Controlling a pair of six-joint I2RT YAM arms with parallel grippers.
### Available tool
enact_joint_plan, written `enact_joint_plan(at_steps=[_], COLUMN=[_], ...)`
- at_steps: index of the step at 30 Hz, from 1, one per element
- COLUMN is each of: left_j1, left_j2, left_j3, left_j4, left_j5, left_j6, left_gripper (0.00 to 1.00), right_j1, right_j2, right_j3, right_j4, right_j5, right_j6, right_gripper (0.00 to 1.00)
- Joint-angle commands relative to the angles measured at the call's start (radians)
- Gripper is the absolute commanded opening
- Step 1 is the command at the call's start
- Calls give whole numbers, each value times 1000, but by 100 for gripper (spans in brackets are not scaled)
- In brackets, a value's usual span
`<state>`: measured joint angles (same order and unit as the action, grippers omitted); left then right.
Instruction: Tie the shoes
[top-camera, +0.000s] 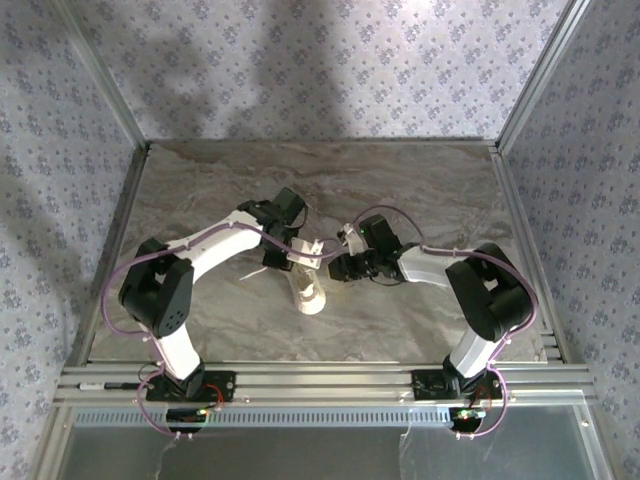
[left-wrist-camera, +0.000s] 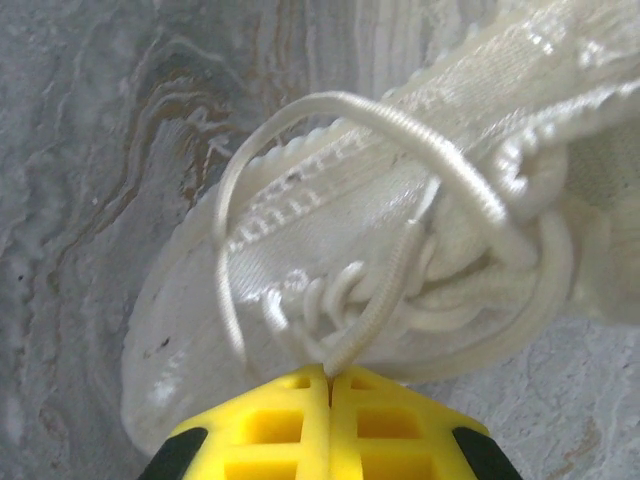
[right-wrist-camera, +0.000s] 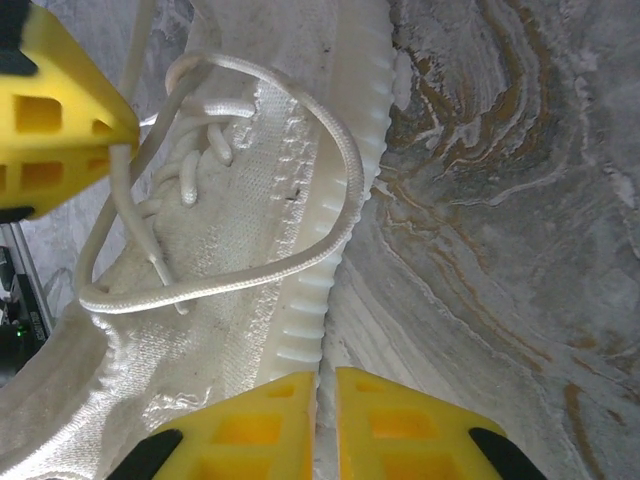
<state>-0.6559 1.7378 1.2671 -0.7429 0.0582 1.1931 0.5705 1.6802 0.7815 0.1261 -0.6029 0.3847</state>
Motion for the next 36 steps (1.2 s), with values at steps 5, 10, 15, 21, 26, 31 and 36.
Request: enact_joint_plan(at_steps=[5,10,15,21,26,31,36], left_j1=[-17,-26,-37,-45,-45,-44,-44], left_j2=[2,3,12,24,29,27,22], left_j3=[12,18,17,24,29,24,14], left_j4=[-26,-25,-15,-8,0,16,33], left_j5=[53,99,128,163,188,202,226], left_j6=[-20,-42,-62,-83,-97,-108,-121], left_gripper=[0,0,0,0,0,0,0], right_j1=[5,9,17,19,25,38,43], right_j2=[-4,-6,-6,-7,-7,8,38], right_j3=[-41,-53,-57,-50,-35,-7,39], right_j4=[66,110,131,125,101,71,49], right_j5=[-45,-94,-144,-175,-187,-186,-183], right_j6=[17,15,-2,-11,-21,-37,-51], right_gripper=[25,34,35,36,37,38,36])
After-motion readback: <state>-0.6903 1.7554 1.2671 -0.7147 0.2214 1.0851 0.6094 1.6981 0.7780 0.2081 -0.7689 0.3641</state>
